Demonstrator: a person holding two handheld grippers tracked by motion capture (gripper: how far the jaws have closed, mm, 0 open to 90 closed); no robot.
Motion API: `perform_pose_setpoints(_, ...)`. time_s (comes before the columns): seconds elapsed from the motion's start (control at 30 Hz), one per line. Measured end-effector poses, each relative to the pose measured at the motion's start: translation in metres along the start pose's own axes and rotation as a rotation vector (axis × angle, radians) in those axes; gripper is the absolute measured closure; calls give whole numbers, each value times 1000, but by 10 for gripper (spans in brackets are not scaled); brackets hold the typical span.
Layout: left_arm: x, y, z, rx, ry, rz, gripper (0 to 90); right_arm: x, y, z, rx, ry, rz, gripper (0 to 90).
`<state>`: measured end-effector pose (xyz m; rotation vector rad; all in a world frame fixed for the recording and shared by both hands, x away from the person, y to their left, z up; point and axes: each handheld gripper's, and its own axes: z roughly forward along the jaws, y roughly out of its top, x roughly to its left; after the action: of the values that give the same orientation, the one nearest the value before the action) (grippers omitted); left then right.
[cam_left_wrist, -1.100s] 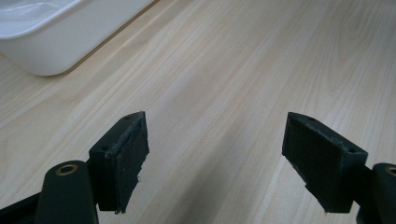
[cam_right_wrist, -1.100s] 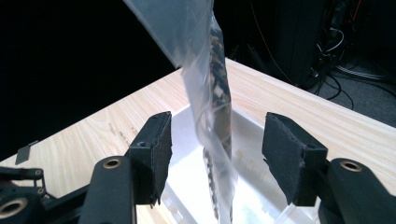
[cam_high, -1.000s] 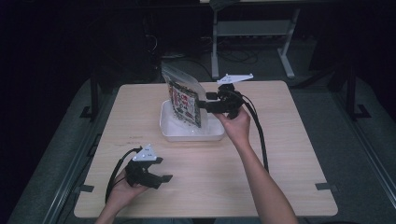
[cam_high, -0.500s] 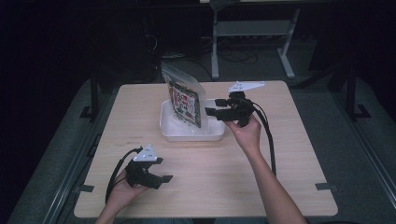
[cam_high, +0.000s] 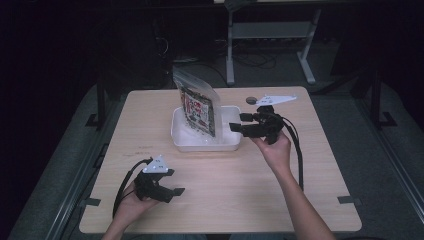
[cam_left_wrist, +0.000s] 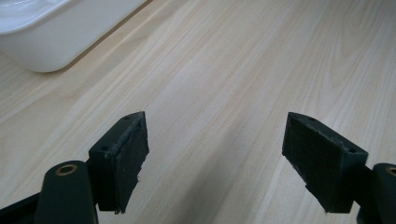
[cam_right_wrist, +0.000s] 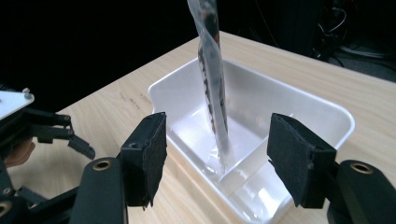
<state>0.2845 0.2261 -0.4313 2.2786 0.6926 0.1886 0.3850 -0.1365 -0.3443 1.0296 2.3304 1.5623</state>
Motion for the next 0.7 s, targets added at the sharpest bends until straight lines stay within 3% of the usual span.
perform_pose_setpoints(0.7, 0, 0, 1, 11, 4, 7, 216, 1, -31, -27, 39, 20, 26, 342)
